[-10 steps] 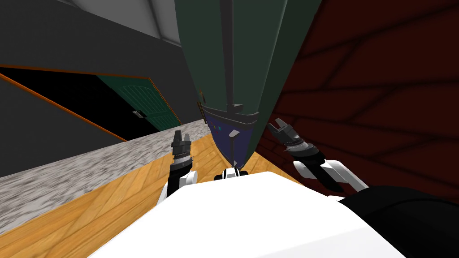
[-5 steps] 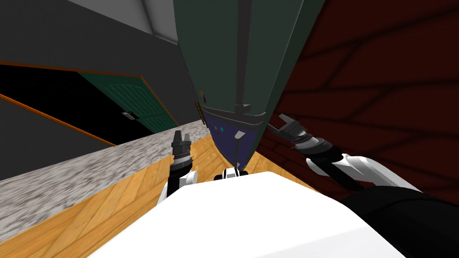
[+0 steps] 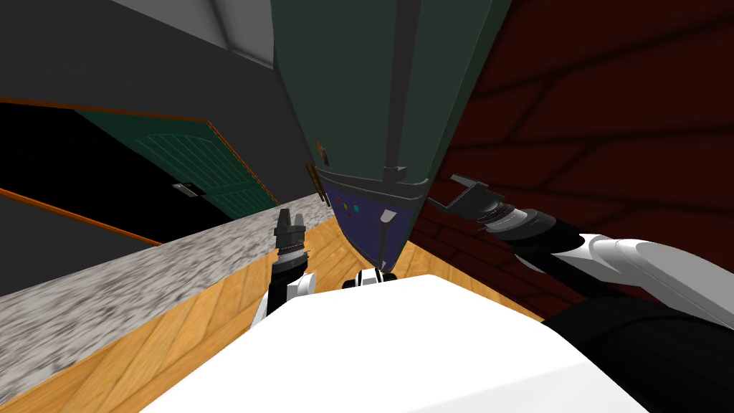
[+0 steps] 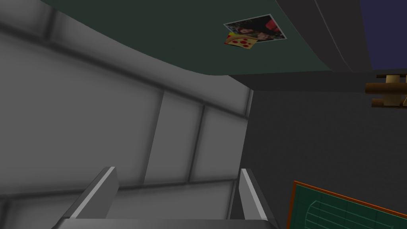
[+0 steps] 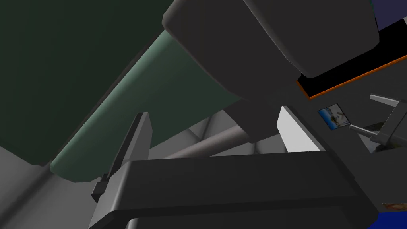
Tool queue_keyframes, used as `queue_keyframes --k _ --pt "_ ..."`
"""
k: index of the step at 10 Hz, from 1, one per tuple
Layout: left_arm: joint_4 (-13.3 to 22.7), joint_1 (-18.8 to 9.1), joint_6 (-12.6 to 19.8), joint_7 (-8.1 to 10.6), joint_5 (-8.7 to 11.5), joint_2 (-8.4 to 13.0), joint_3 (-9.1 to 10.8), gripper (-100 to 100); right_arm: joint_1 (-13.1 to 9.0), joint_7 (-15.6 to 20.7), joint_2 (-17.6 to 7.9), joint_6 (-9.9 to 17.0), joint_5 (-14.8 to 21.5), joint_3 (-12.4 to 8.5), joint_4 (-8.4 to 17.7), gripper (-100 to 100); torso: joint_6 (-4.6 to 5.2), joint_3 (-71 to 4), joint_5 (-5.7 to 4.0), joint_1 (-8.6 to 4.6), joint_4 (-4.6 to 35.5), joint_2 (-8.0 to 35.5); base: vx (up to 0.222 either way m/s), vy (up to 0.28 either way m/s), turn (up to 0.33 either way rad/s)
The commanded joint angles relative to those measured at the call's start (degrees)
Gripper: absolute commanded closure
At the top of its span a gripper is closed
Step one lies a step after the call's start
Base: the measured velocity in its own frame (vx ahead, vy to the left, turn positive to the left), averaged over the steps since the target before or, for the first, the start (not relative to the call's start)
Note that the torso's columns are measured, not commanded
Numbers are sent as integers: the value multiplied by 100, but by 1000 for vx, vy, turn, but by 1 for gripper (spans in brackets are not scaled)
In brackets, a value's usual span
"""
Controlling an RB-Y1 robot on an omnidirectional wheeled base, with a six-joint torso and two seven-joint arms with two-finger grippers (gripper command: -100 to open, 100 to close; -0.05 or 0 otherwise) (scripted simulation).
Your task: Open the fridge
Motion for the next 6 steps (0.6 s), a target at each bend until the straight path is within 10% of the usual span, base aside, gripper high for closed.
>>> queue_keyframes --k 1,6 --pt "0 0 0 0 0 0 0 0 39 115 -241 17 218 -240 -70 -100 -1 -2 -4 -11 -1 -2 18 41 -71" --pt "0 -1 0 0 0 1 1 0 39 115 -241 17 218 -240 -70 -100 -1 0 -1 -3 0 1 -3 -1 11"
